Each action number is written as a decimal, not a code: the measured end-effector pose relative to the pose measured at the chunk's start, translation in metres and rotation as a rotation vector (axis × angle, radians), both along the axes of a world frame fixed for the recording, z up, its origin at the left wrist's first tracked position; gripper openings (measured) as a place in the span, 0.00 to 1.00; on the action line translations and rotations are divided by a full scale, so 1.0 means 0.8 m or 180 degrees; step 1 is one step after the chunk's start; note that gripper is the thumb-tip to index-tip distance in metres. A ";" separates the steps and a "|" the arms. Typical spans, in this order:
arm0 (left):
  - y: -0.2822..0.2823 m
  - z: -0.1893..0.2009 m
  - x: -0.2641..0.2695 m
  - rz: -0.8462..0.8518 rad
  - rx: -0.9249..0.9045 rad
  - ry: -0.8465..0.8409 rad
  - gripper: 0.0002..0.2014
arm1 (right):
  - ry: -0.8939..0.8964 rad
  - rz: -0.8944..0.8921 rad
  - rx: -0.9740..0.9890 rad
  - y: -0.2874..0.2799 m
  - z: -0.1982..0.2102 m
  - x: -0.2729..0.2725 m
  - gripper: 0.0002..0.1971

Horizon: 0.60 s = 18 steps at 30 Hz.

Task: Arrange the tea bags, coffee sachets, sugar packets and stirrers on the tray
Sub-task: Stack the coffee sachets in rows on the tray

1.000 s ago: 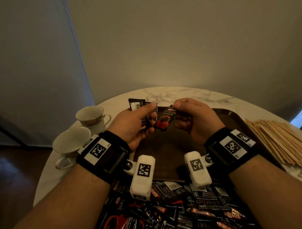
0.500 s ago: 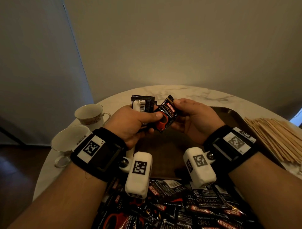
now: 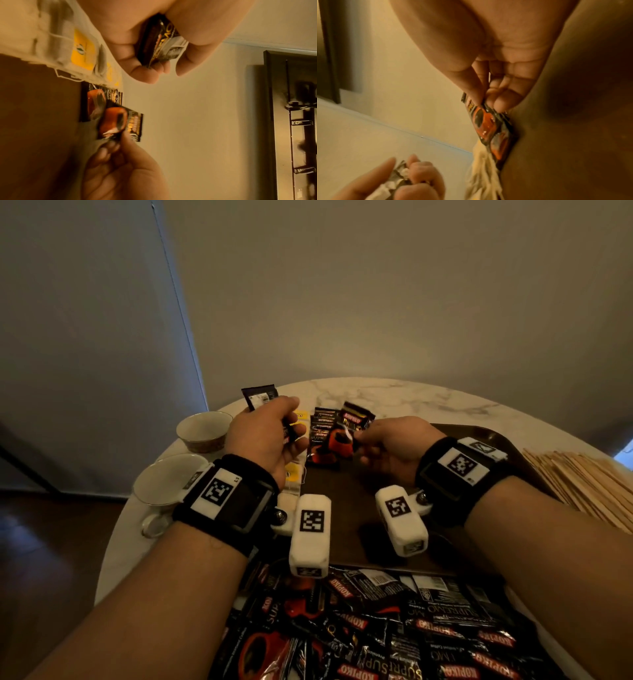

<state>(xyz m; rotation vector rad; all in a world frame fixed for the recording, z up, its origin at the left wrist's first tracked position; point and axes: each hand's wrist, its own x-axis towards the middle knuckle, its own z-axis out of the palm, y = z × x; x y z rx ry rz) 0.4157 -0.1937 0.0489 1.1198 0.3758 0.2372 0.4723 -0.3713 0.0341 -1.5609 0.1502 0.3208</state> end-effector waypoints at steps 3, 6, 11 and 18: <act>0.001 0.001 0.000 0.0095 -0.0023 0.0023 0.03 | 0.0275 0.0105 -0.0460 0.007 -0.005 0.006 0.14; 0.003 0.002 0.001 0.0119 -0.0040 0.0043 0.03 | 0.0244 0.0312 -0.0811 0.011 -0.002 0.004 0.10; 0.003 0.004 0.001 0.0121 -0.0079 0.0065 0.03 | 0.0206 0.0328 -0.1051 0.016 0.000 0.004 0.06; 0.001 0.004 -0.001 0.0081 -0.0097 0.0081 0.03 | 0.0168 0.0409 -0.1484 0.026 0.003 0.005 0.07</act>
